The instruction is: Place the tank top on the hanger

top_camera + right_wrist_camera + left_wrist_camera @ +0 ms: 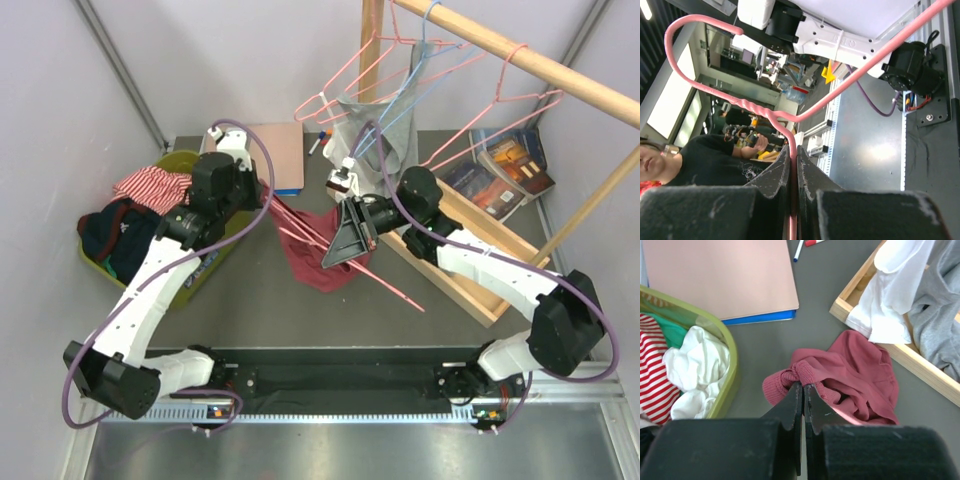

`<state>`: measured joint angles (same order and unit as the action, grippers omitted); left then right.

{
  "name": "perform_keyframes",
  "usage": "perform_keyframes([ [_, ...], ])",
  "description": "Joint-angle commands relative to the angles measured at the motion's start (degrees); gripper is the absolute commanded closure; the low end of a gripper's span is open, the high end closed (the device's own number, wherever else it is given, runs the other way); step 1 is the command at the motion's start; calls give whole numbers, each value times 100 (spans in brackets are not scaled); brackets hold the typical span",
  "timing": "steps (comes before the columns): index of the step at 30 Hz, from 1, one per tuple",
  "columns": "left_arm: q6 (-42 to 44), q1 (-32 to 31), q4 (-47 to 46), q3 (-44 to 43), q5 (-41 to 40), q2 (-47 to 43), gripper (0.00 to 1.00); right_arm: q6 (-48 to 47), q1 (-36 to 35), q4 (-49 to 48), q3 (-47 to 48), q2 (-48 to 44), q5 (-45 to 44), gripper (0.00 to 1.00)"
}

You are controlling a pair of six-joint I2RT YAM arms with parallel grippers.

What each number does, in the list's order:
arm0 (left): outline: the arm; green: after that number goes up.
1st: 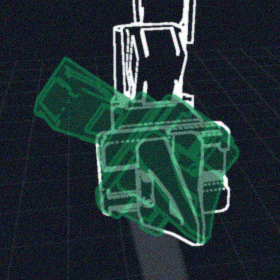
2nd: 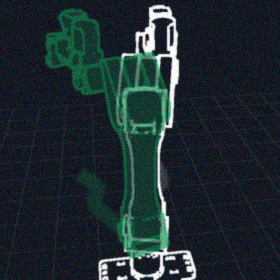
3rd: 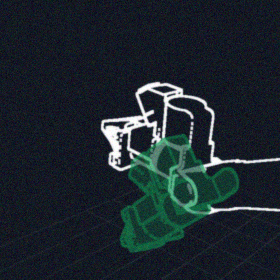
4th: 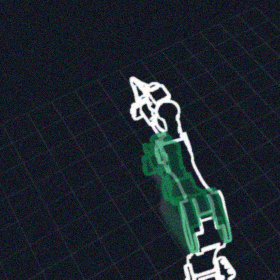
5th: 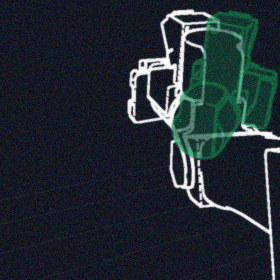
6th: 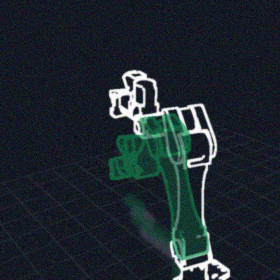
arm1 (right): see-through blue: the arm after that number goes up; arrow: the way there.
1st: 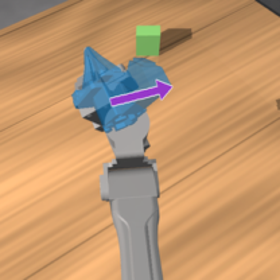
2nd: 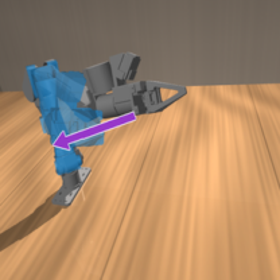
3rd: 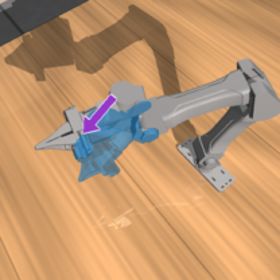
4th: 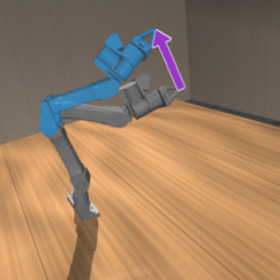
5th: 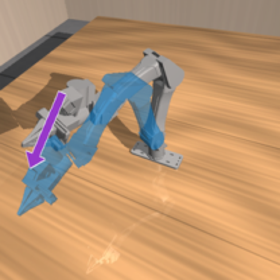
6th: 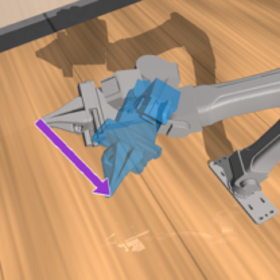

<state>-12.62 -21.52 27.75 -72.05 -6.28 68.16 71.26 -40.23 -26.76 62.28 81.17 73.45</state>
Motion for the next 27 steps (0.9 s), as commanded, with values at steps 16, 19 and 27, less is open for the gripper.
perform_keyframes([
  [16, 418, 16, 169, -371, 252, -242, 100, 1188, 296, -2035, -76, 119, 179, 100],
  [19, 445, 16, 143, -283, 207, -312, 100, 1074, 340, -1807, -128, 31, 161, 100],
  [27, 524, 25, -58, -266, 277, -312, 100, 1047, 340, -1762, -172, 31, 117, 100],
])
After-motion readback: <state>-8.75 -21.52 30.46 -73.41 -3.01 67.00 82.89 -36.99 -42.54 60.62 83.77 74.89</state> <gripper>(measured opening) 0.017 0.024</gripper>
